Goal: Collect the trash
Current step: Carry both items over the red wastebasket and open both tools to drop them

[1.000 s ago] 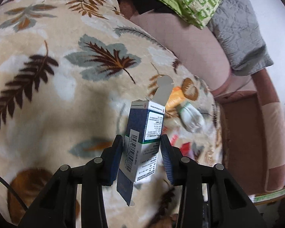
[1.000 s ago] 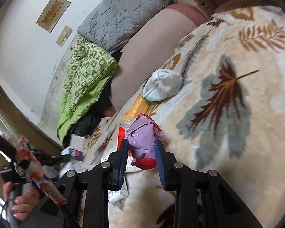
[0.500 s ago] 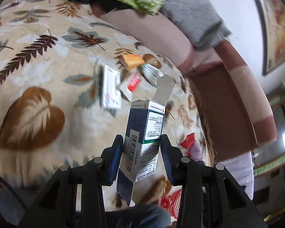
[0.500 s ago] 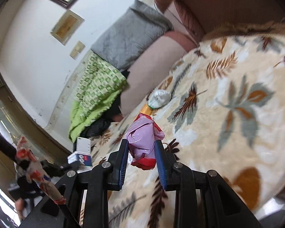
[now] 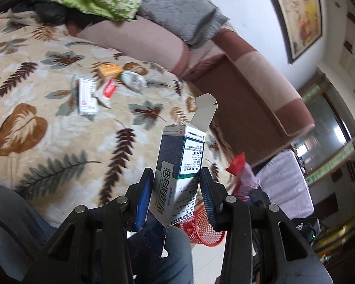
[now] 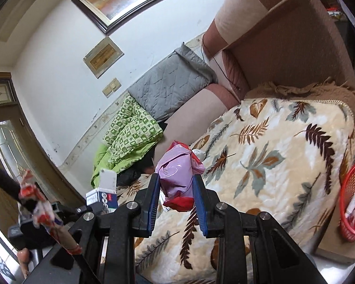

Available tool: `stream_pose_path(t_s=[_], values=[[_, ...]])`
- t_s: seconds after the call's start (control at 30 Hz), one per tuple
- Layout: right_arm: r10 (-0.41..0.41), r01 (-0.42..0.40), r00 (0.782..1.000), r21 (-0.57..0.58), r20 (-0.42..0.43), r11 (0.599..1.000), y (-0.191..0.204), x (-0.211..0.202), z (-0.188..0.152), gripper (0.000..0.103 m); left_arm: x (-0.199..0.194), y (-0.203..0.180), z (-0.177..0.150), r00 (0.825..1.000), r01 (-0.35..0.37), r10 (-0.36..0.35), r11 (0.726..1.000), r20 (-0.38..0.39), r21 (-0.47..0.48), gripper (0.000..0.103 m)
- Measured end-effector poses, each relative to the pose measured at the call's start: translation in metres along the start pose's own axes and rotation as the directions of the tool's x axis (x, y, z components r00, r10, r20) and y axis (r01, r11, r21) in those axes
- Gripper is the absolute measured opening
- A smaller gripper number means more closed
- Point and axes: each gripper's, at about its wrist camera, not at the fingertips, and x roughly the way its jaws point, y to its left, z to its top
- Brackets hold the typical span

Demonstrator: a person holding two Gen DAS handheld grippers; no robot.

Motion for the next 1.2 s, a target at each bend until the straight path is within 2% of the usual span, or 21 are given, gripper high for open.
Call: stream_pose_path(t_s=[0.27, 0.53, 0.87, 1.2], values=[[-0.004, 0.005, 0.999, -0.024, 0.037, 1.000, 0.004, -0.028, 0.007, 0.031, -0.007, -0.030, -0.013, 0.999, 0.035, -0.035, 0.998, -0.016, 0.053, 0.039], [-0.063, 0.067, 0.994, -0.045, 0.085, 0.997, -0.002, -0.062, 0.014, 0.030, 0.003, -0.060, -0.026, 0.995, 0.086, -0.079, 0.991, -0.068, 0.104, 0.039], [-0.174, 0.183, 0.971, -0.042, 0.163, 0.982, -0.022, -0.115, 0.031, 0.030, 0.031, -0.114, -0.047, 0.978, 0.160, -0.128, 0.966, -0.163, 0.203, 0.039], [-0.285, 0.284, 0.945, 0.030, 0.161, 0.958, -0.066, -0.149, 0.039, 0.030, 0.057, -0.160, -0.067, 0.959, 0.218, -0.155, 0.937, -0.236, 0.274, 0.039]])
